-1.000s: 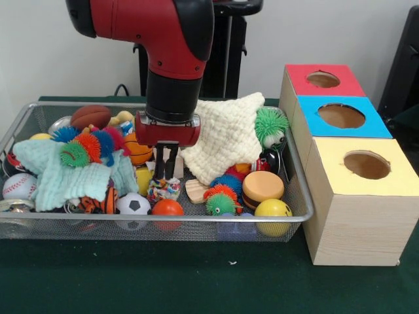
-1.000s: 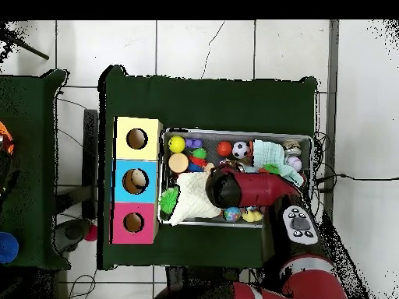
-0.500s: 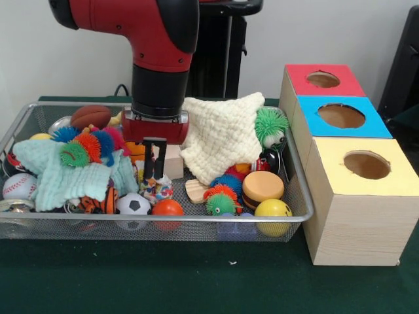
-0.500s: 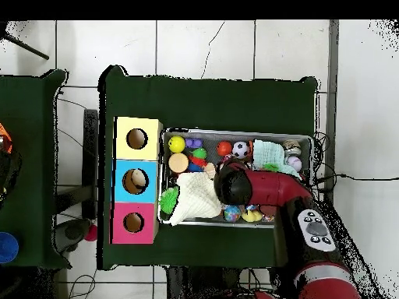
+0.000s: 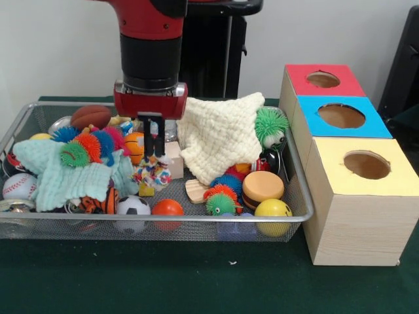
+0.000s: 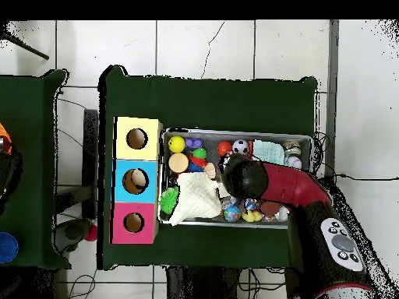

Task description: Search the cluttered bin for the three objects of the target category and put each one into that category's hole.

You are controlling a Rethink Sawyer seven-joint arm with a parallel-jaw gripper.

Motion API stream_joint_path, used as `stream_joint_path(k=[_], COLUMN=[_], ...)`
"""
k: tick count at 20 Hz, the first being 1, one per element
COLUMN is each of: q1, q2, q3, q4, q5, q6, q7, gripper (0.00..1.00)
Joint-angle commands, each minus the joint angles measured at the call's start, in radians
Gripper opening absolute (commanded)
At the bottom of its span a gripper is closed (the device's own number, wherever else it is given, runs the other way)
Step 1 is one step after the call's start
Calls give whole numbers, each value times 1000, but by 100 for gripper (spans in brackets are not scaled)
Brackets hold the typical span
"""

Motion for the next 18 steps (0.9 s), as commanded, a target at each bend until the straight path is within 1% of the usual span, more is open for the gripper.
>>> stream_joint_path(k=[1,4,6,8,12,13,18], q1=[-26,-19,-22,-29,-47,-55,-64], q2=[-74,-94,-106,-104,-104,-102,-98], q3=[138,141,150,165,202,215,232], q4=[52,35,33,27,25,30,25], q5=[85,96,103,121,162,174,198], q6=[213,290,304,342,360,342,347], q7=[6,-8,-15,-21,-18,-15,-11], gripper=[0,0,0,0,0,0,0])
